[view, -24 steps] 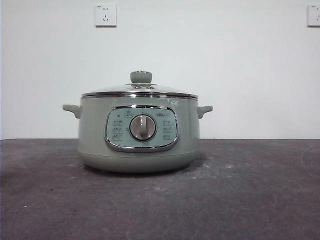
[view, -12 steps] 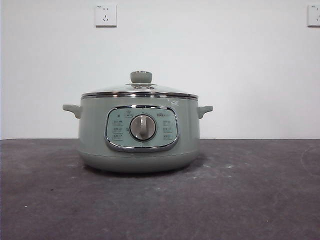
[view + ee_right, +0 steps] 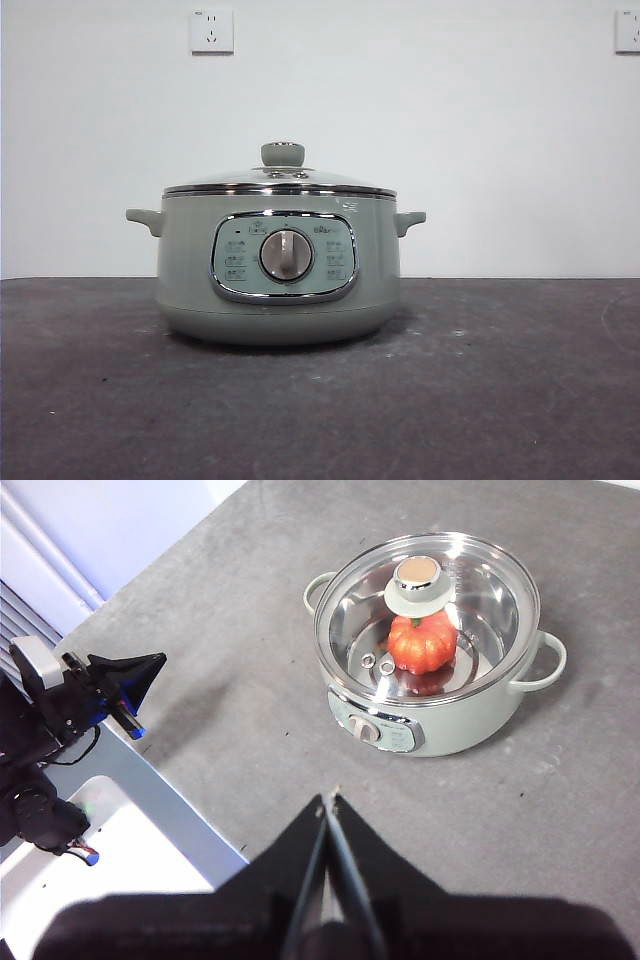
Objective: Pick up the pumpkin,open the lid,put the pumpkin in the pot,close the lid
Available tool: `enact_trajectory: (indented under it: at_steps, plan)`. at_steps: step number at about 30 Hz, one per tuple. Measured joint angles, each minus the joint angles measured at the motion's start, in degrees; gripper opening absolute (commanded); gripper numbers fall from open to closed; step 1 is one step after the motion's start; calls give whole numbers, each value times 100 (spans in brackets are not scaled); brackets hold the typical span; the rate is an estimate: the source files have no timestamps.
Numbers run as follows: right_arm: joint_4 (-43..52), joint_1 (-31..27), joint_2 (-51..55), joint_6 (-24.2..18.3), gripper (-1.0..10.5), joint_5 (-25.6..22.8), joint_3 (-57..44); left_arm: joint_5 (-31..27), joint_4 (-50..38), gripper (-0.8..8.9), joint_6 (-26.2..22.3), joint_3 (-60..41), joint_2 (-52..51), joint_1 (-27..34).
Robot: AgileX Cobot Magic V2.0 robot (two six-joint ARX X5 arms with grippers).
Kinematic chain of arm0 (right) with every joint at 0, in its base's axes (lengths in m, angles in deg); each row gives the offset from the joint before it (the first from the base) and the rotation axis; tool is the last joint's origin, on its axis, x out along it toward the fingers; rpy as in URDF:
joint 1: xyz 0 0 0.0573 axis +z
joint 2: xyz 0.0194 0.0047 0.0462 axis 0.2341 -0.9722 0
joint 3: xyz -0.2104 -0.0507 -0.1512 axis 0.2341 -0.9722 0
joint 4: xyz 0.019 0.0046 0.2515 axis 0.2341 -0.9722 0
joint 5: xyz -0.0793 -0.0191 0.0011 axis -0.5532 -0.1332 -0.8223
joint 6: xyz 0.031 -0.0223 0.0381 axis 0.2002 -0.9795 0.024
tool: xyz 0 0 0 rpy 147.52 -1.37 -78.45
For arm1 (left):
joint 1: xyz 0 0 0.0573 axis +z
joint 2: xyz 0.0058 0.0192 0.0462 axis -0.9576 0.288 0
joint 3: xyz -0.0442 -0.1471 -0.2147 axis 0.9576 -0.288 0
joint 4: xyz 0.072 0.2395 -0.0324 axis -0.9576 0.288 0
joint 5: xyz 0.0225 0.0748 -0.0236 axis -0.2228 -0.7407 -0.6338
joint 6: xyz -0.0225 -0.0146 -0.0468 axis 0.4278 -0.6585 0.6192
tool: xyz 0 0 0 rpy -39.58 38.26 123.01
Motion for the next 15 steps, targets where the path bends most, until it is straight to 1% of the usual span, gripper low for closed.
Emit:
enact_trajectory:
  at_steps: [15]
  plan:
    - [0,0,70,0,-1,0,0,4,-4,-3,74,0,-2,7]
